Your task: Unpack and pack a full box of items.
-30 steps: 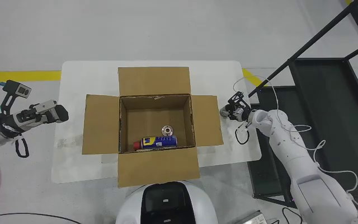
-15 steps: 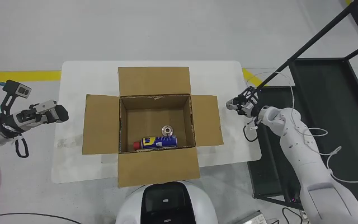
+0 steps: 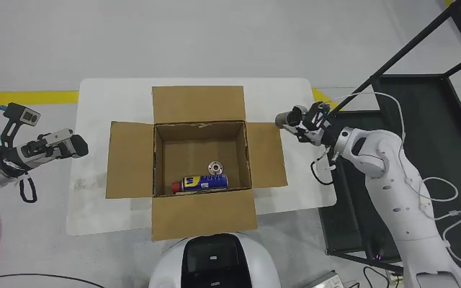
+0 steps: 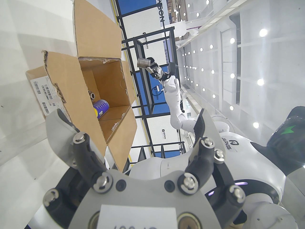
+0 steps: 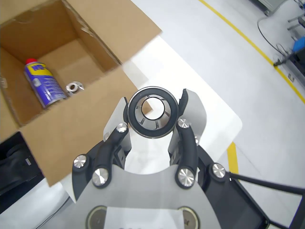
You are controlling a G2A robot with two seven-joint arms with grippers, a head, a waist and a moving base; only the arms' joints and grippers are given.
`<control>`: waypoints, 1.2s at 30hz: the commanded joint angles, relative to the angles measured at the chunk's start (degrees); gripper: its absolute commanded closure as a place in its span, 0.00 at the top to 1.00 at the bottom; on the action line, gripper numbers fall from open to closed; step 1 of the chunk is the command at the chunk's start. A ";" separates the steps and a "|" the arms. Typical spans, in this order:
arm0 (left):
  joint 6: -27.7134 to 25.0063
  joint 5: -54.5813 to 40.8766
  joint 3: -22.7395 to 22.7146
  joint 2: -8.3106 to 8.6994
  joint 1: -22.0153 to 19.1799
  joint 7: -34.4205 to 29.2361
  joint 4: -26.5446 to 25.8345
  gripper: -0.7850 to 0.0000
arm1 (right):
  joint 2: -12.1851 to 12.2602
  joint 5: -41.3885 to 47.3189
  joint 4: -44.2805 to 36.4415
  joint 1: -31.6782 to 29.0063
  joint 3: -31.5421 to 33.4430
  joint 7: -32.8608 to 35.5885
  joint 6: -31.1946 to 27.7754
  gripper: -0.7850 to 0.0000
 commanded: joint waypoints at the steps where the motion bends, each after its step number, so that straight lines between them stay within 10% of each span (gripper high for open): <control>1: 0.00 0.00 0.00 0.00 0.00 0.00 0.00 1.00 | -0.22 0.88 -3.13 0.51 -2.47 2.02 -0.03 0.00; 9: 0.00 0.00 0.00 0.00 0.00 0.00 0.00 1.00 | -2.13 2.57 -4.82 6.92 -15.69 7.15 2.04 0.00; 36: 0.00 0.00 0.00 0.00 0.00 0.00 0.00 1.00 | -3.87 3.15 -0.15 13.02 -23.36 6.73 1.18 0.00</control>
